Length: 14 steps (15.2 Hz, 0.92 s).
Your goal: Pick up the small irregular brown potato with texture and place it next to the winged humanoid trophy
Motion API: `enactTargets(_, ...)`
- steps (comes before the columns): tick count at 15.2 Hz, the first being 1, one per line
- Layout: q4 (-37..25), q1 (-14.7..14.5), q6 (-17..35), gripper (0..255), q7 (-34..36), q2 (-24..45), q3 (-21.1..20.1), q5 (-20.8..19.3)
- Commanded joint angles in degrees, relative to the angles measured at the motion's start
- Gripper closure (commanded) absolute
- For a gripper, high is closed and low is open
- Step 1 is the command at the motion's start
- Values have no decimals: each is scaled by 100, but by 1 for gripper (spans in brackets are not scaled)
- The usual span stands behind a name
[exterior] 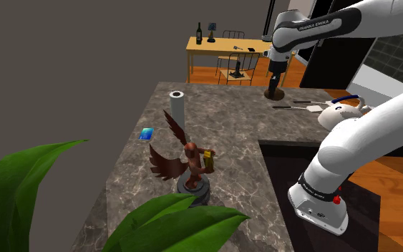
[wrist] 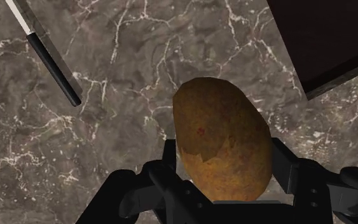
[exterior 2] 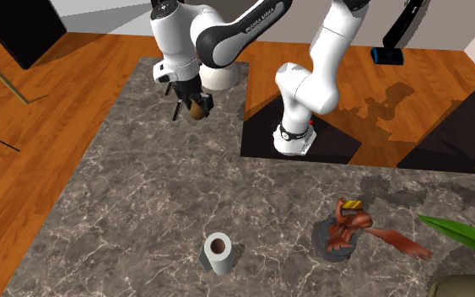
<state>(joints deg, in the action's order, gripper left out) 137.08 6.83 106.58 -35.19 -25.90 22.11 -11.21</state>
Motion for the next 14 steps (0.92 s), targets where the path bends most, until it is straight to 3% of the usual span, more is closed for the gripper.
enactTargets(1, -130, -10, -166, 255, 9, -33, -33, 17)
enactTargets(14, -1050, -46, -1182, 255, -18, -129, -170, 96)
